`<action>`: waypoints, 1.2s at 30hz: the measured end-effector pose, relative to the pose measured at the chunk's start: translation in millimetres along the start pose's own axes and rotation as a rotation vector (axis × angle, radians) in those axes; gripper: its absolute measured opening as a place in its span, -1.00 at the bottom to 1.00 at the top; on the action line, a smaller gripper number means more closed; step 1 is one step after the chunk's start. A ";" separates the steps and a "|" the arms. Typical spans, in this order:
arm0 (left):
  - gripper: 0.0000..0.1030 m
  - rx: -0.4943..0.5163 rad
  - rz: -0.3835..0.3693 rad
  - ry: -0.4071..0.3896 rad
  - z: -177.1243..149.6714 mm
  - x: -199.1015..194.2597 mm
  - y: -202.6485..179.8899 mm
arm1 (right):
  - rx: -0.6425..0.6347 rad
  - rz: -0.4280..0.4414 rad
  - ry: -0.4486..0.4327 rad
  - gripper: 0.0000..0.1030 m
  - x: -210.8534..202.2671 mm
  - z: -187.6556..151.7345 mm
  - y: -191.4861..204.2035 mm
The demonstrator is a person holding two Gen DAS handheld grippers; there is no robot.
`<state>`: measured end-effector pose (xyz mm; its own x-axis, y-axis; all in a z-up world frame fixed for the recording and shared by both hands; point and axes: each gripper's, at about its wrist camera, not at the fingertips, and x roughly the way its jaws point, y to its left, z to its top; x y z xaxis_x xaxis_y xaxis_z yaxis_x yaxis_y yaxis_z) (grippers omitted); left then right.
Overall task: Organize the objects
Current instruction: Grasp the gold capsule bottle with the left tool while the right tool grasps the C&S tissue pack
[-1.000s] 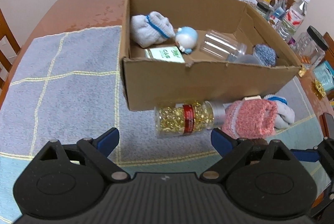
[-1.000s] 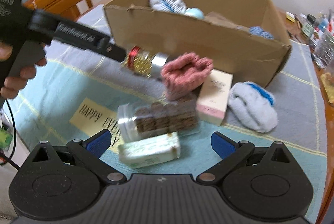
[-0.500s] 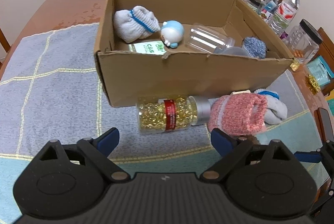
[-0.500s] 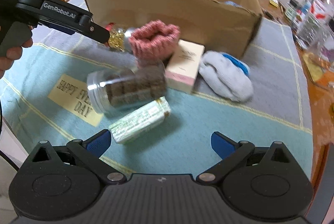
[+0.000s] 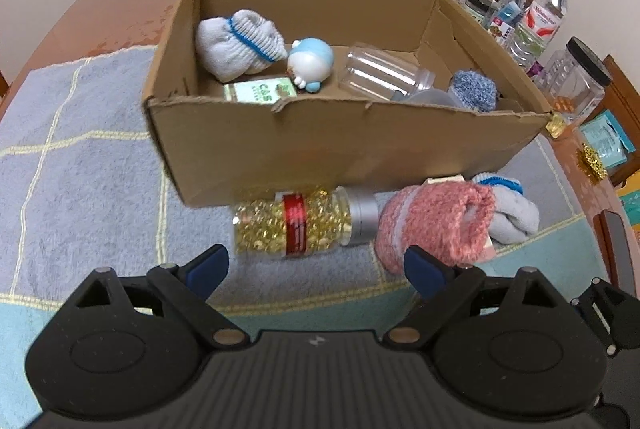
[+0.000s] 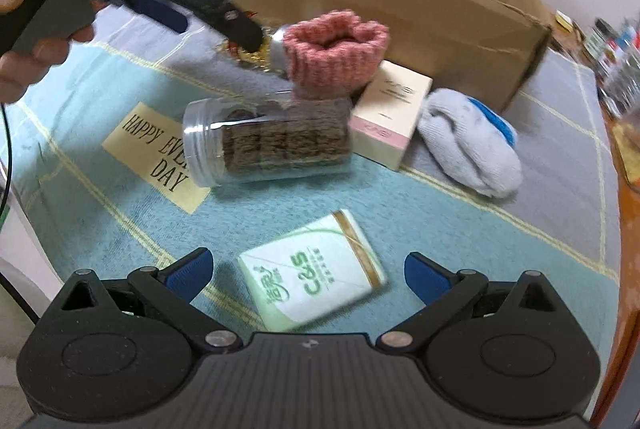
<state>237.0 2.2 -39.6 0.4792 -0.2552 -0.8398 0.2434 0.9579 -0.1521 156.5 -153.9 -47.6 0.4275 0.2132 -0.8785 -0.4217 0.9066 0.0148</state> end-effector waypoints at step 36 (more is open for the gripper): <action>0.85 0.095 0.217 -0.082 -3.0 33.3 -5.3 | -0.102 0.034 -0.009 0.91 3.6 -1.5 -0.3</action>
<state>249.1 -11.0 -68.3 0.5949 -0.0587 -0.8016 0.2038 0.9757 0.0799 157.1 -154.0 -51.5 0.4182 0.2465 -0.8742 -0.5149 0.8573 -0.0046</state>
